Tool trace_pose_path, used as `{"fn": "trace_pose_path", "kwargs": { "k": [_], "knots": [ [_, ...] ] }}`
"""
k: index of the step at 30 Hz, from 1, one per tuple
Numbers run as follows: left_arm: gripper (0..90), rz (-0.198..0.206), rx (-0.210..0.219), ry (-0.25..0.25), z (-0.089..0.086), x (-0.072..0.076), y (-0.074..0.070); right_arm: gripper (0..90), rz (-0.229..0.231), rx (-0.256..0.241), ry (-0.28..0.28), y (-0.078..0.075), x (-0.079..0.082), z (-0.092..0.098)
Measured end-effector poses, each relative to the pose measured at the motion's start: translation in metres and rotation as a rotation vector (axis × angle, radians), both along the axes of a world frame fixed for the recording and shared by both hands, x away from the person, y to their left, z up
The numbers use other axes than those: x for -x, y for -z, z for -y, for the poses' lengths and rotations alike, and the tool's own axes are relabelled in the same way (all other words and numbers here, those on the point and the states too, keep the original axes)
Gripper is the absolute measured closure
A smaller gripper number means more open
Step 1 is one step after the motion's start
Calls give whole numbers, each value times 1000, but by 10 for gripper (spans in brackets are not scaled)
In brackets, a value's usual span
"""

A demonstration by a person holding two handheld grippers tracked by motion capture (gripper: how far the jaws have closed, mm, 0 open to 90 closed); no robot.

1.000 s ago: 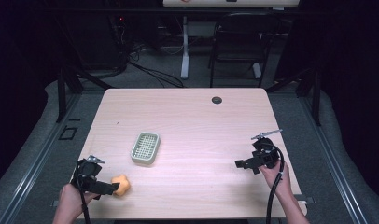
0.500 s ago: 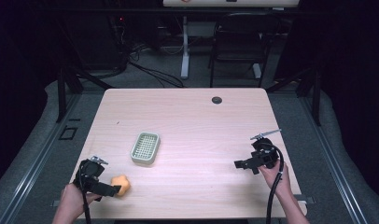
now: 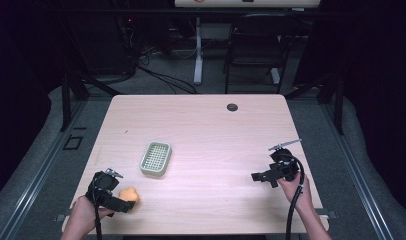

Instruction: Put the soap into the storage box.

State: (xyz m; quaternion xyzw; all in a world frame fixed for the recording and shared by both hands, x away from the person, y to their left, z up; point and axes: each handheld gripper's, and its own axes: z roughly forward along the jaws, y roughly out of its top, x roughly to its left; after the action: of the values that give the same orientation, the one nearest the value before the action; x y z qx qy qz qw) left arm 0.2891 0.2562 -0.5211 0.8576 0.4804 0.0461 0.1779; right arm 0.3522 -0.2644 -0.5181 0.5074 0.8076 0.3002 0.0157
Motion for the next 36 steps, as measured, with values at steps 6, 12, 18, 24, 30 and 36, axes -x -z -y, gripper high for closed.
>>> {"fn": "trace_pose_path", "kwargs": {
  "k": [6,12,18,24,30,36],
  "knots": [
    [3,-27,-30,13,4,-3,7,59,-7,-1,-11,1,-1,-1],
    [42,-32,-34,21,6,-6,10,61,-2,-7,6,2,0,-3],
    [115,-36,-56,35,8,-12,14,61,-10,4,-9,2,0,-2],
    [158,-58,-94,46,13,-18,17,62,-13,6,-10,2,0,-2],
    [218,-70,-123,41,15,-22,22,63,-13,8,-9,2,0,-2],
    [253,-84,-133,55,18,-24,24,64,-14,9,-9,2,0,-3]
  ]
}}
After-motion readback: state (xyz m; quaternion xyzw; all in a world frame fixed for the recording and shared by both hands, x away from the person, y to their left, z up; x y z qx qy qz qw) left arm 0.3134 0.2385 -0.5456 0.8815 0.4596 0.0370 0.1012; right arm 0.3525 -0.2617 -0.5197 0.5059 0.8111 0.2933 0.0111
